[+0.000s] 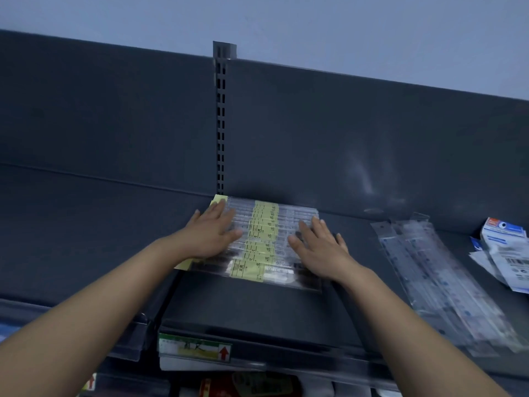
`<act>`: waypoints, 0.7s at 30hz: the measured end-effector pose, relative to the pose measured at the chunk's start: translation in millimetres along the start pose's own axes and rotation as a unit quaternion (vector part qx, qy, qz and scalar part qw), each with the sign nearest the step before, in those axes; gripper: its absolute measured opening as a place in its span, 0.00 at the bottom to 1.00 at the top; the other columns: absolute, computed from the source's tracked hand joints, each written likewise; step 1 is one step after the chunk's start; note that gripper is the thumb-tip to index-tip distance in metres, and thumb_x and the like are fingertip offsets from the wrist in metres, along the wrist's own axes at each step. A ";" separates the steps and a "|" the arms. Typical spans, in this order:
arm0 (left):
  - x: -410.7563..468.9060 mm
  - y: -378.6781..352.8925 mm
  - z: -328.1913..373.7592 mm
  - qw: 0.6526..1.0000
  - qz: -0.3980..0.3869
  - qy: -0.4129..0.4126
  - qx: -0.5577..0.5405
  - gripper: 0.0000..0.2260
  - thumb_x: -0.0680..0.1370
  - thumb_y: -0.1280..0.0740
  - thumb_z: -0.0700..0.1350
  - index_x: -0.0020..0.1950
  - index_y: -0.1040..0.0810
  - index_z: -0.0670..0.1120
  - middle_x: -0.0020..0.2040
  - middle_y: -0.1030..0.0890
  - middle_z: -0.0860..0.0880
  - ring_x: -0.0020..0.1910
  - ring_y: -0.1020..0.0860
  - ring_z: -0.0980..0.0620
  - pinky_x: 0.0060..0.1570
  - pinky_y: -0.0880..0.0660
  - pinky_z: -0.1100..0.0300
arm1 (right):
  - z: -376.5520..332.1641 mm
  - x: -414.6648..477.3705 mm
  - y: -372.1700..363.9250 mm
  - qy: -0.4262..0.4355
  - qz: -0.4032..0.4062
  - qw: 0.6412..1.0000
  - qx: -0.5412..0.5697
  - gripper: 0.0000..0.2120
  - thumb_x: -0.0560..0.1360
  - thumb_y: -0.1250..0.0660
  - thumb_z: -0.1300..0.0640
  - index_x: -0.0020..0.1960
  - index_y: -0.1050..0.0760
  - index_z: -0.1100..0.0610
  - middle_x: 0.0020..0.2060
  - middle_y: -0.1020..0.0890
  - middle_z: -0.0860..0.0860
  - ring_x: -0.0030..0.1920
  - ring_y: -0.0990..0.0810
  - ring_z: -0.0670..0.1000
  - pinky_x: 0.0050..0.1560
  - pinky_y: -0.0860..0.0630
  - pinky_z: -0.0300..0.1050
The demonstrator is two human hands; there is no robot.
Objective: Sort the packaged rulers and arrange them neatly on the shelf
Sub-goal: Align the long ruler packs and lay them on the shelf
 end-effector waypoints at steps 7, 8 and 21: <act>39.0 3.1 -3.7 0.998 -0.002 0.009 0.056 0.35 0.79 0.53 0.66 0.79 0.56 0.48 0.79 0.62 0.48 0.78 0.61 0.51 0.75 0.61 0.46 | -3.2 28.9 7.4 -0.006 -0.001 1.000 0.000 0.35 0.79 0.58 0.34 0.79 0.58 0.51 0.78 0.63 0.50 0.77 0.65 0.48 0.75 0.64 0.57; 41.9 3.1 -3.2 0.998 -0.019 0.009 0.066 0.36 0.78 0.54 0.67 0.79 0.56 0.48 0.79 0.62 0.48 0.78 0.61 0.52 0.75 0.61 0.45 | -3.0 31.4 7.9 -0.007 -0.003 1.000 -0.003 0.35 0.79 0.58 0.34 0.79 0.58 0.52 0.78 0.63 0.51 0.77 0.65 0.48 0.75 0.64 0.57; 45.6 -3.8 3.0 0.996 -0.041 0.005 0.075 0.43 0.73 0.56 0.72 0.79 0.58 0.46 0.79 0.62 0.49 0.77 0.62 0.53 0.75 0.62 0.45 | -8.5 40.3 0.7 0.001 0.023 0.999 -0.042 0.36 0.77 0.62 0.31 0.79 0.51 0.50 0.79 0.55 0.51 0.78 0.59 0.49 0.75 0.62 0.59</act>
Point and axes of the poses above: each hand's wrist, its own x-axis towards the middle knuckle, its own y-axis out of the back of the hand, z = x × y, the point moved 1 cm from there along x, towards the middle knuckle
